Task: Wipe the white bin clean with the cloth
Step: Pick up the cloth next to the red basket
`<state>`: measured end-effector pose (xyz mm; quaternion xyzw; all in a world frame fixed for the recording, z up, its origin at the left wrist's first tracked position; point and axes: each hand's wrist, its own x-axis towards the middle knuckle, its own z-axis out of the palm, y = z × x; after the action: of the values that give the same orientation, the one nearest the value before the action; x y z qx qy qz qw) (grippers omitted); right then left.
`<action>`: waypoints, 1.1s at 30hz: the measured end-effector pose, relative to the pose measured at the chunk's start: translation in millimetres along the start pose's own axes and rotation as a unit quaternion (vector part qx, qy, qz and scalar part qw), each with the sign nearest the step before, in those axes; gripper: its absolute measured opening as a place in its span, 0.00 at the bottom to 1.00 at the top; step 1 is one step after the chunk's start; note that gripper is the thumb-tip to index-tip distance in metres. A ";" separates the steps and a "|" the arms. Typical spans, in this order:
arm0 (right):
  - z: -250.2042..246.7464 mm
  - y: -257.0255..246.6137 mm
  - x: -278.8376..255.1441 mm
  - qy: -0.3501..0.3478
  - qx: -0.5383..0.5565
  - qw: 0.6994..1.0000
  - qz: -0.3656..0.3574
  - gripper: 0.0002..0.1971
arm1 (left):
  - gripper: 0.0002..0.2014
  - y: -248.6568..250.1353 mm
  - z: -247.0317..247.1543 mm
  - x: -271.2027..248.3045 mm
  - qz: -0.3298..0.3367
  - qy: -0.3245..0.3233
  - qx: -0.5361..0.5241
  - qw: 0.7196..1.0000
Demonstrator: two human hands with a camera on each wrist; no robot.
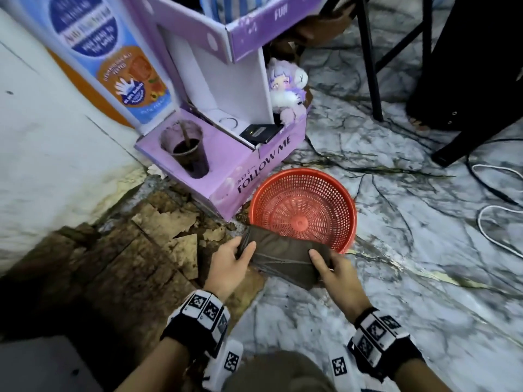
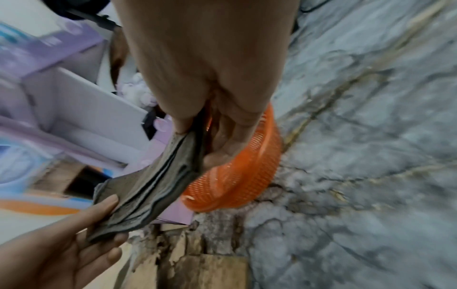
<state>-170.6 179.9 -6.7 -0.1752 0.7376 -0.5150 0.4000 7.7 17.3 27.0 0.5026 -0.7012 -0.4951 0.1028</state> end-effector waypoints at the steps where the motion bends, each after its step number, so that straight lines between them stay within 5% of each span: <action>1: 1.5 -14.6 -1.7 -0.009 -0.006 1.000 -0.018 0.13 | 0.15 8.8 -12.0 -5.7 0.013 0.006 -0.015 1.000; 8: 16.8 -129.5 -28.4 -0.093 -0.027 0.984 -0.152 0.08 | 0.05 67.2 -102.3 -58.6 0.070 0.074 -0.058 0.993; 12: 30.6 -197.9 -68.0 -0.158 -0.026 0.964 -0.211 0.10 | 0.07 84.2 -152.1 -104.7 0.079 0.121 -0.106 0.984; 15: 47.5 -234.5 -103.1 -0.205 -0.026 0.950 -0.234 0.09 | 0.18 85.8 -186.6 -143.1 0.086 0.170 -0.138 0.972; 18: 72.2 -262.5 -139.2 -0.249 -0.043 0.936 -0.247 0.09 | 0.12 85.6 -218.1 -189.2 0.094 0.216 -0.178 0.955; 33: 243.6 -258.6 -306.0 -0.370 -0.217 0.873 -0.232 0.04 | 0.01 -38.0 -329.5 -391.0 0.018 0.358 -0.180 0.916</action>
<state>166.8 128.5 314.9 -0.6017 0.5668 -0.3173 0.4648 427.2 137.7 295.9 0.6062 -0.5257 -0.3978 0.4448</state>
